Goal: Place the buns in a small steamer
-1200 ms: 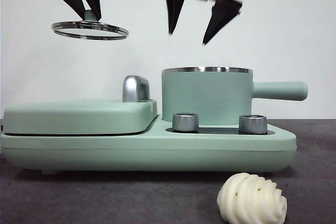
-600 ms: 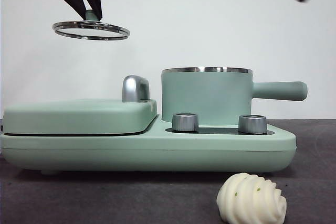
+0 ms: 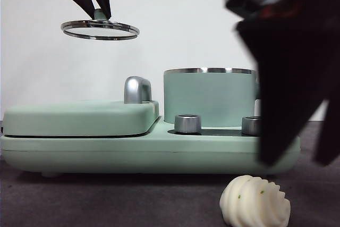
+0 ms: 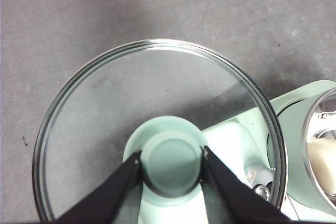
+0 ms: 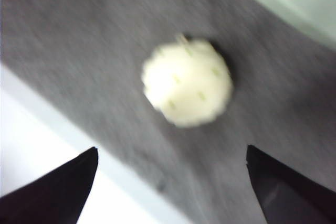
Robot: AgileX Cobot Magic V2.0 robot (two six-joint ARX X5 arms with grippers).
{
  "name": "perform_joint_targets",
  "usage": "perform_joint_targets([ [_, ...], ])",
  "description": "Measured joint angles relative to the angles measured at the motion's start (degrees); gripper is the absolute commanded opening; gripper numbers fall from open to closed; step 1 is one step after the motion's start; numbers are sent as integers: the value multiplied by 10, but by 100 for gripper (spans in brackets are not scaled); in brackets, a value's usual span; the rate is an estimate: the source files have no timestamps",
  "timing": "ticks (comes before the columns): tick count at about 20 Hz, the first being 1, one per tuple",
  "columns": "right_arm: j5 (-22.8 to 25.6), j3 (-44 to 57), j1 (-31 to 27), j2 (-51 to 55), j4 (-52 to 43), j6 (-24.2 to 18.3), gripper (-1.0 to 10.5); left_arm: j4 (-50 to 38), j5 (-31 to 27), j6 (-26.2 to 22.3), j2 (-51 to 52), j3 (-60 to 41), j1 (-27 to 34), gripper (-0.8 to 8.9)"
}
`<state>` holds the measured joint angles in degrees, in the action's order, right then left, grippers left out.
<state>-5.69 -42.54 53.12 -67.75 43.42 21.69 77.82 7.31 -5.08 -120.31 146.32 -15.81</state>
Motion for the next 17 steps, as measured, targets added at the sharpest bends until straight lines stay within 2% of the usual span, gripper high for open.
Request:
perform_joint_targets([
  [4, 43, 12, 6, -42, -57, 10, 450, 0, 0, 0, 0, 0, -1, 50],
  [8, 42, 12, 4, -83, -94, 11, 449, 0, 0, 0, 0, 0, -1, 50],
  [9, 42, 12, 4, -93, -97, 11, 426, 0, 0, 0, 0, 0, -1, 50],
  [13, 43, 12, 4, -116, -109, 11, 189, 0, 0, 0, 0, 0, -1, 50],
  [17, 44, 9, 4, -116, -111, 11, 178, 0, 0, 0, 0, 0, -1, 50],
])
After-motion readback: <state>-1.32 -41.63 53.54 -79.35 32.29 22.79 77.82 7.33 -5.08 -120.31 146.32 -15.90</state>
